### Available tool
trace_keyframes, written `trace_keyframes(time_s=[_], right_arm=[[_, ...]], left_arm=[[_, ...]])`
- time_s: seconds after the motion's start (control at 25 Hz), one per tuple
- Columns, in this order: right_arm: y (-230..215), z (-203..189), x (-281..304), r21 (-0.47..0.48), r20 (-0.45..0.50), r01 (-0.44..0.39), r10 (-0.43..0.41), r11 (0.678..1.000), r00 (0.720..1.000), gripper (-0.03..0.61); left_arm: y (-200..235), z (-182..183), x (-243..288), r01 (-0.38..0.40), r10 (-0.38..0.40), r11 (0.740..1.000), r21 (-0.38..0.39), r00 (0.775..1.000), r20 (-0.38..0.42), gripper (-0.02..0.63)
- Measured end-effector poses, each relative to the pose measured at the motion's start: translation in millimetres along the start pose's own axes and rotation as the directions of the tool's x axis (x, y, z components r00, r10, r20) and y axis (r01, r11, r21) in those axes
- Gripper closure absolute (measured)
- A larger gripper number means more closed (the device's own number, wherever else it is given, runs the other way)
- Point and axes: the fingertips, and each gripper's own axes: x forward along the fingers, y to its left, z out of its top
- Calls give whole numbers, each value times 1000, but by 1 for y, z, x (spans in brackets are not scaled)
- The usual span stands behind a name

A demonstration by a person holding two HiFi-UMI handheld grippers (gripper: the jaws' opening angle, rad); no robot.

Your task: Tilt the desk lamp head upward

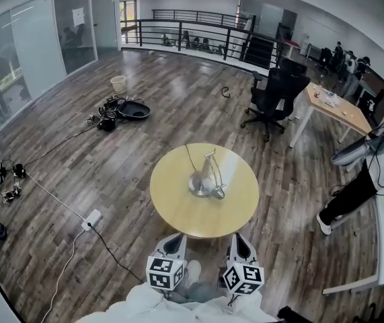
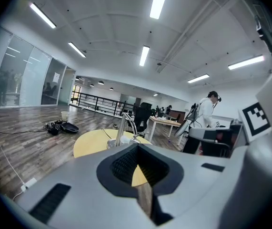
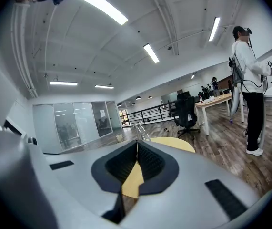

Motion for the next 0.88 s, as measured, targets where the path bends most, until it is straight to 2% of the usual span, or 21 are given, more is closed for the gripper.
trace_keyframes(time_s=[0.48, 0.88], right_arm=[[-32, 26, 113, 8, 14, -32, 32, 999, 999, 566], [-92, 60, 193, 37, 39, 17, -19, 999, 999, 566]], left_arm=[[38, 38, 103, -29, 29, 999, 12, 1000, -8, 617], [49, 79, 196, -21, 22, 999, 41, 1000, -23, 616]])
